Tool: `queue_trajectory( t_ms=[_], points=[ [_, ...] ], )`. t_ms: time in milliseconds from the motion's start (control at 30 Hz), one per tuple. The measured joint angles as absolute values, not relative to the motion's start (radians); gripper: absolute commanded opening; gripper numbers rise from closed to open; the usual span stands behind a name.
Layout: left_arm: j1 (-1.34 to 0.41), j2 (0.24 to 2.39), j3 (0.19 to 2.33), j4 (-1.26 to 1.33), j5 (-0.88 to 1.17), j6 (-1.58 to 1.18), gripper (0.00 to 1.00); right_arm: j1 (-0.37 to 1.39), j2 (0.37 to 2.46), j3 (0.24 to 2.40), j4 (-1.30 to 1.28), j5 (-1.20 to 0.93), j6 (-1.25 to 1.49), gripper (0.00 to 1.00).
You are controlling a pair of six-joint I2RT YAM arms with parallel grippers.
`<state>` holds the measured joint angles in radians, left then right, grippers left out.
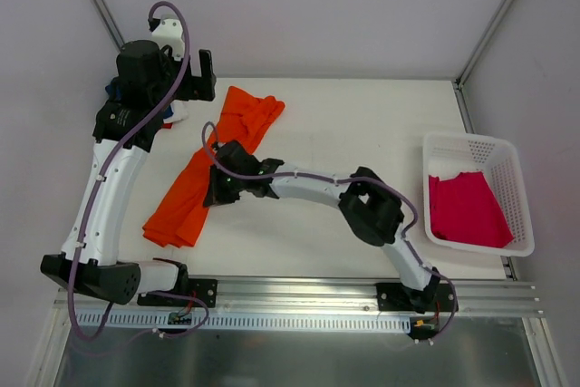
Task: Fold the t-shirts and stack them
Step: Fold the tshirt
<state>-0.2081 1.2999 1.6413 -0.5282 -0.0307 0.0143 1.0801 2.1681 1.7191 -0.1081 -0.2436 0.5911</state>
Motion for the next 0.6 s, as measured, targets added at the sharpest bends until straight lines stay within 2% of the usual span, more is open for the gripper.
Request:
queue_trajectory(
  t_ms=[267, 600],
  points=[
    [-0.208, 1.245, 1.570, -0.506, -0.026, 0.013, 0.98, 1.178, 2.392, 1.892, 0.026, -0.382, 0.707, 0.00],
    [-0.209, 1.229, 1.498, -0.498, -0.002, 0.012, 0.96, 1.160, 2.598, 2.250, 0.172, -0.455, 0.785, 0.01]
  ],
)
